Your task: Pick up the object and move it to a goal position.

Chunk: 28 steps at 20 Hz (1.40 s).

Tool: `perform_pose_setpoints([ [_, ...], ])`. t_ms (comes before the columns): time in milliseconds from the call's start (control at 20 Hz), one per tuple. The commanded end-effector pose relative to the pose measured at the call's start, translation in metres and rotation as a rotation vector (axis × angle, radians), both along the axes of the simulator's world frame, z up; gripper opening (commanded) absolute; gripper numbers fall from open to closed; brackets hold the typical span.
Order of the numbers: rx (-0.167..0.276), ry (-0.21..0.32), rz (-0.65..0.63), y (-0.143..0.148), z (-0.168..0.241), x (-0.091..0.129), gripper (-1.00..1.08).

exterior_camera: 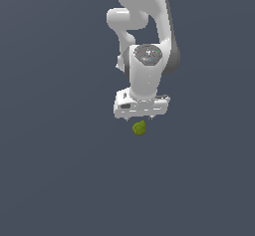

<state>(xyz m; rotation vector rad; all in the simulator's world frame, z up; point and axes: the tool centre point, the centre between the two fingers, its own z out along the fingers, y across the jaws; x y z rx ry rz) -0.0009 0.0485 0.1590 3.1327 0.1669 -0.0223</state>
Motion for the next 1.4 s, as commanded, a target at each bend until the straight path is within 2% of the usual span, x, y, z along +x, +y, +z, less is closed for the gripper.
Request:
perform_pose_setpoints([
  [0,0.000,0.000,0.000,0.000,0.000,0.000,1.00],
  [550,-0.007,0.008,-0.057,-0.035,-0.004,0.004,1.00],
  [950,-0.006,0.007,-0.080,-0.032,-0.005,0.003,1.00],
  [1350,-0.005,0.004,-0.180,-0.025,-0.013,0.000,1.00],
])
